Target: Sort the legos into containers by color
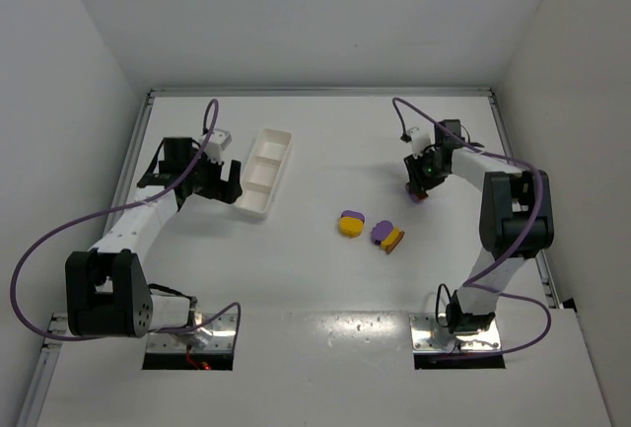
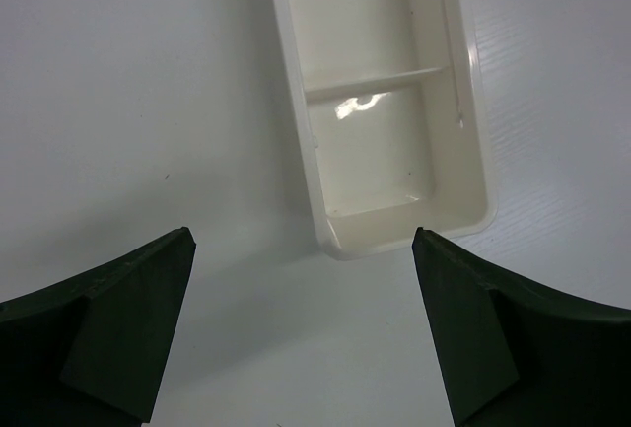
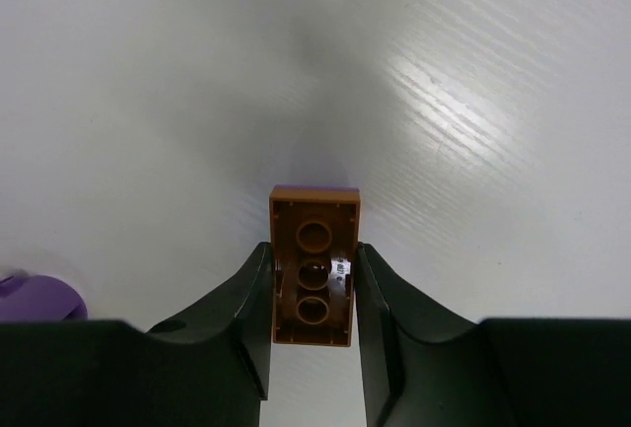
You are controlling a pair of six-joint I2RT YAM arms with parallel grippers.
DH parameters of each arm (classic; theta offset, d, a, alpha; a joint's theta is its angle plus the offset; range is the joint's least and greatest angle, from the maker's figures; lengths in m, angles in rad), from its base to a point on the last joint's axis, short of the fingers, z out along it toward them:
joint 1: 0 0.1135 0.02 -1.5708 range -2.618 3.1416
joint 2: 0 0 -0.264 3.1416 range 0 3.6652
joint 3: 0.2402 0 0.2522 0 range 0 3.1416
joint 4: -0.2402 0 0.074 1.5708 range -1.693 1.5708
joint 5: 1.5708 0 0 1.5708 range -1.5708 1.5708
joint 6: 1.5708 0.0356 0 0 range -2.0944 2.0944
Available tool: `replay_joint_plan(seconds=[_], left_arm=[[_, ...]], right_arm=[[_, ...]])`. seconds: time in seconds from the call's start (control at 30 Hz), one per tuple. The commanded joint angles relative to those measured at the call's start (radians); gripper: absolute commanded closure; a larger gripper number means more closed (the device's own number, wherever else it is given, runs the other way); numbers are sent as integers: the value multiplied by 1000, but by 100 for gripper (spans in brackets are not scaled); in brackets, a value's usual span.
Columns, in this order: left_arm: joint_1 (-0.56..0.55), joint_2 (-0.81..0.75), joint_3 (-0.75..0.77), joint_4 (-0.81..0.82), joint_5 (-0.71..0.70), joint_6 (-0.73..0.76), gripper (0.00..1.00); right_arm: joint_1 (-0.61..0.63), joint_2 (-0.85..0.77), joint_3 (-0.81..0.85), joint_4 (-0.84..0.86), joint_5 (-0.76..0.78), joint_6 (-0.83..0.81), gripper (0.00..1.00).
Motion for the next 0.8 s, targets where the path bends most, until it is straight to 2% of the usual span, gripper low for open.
replay_joint_plan(seconds=[0.0,0.1,0.17,0.23,0.27,0.33,0.37,0.47,0.6,0.63,0.77], left_arm=[[-12,-2,24,21,40,-1,0],[-12,-59,13,10,129,47,0],[-12,-102,2,-4,290,73,0],[-12,-151,11,-33,450,84,0],[-12,-151,23,-45,508,84,0],[-12,-136,60,-68,639,73,0],[-12,-122,71,-68,780,61,0],[-59,-38,122,-68,927,1,0],[-151,5,172,-52,901,-44,0],[-188,6,184,-30,884,-92,0],[-282,42,195,187,797,-257,0]], right_arm=[[-4,-24,57,-39,-75,-13,94],[-13,-58,89,-98,-204,1,96],[-13,-67,140,-145,-296,20,96],[-13,-79,202,-225,-466,46,96],[-13,-79,222,-246,-590,55,96],[-3,-67,288,-320,-713,55,96],[-2,-43,305,-343,-835,55,96],[20,0,345,-368,-1014,55,96],[62,56,365,-406,-1144,55,96],[71,56,365,-406,-1192,55,96],[126,76,365,-397,-1215,55,96]])
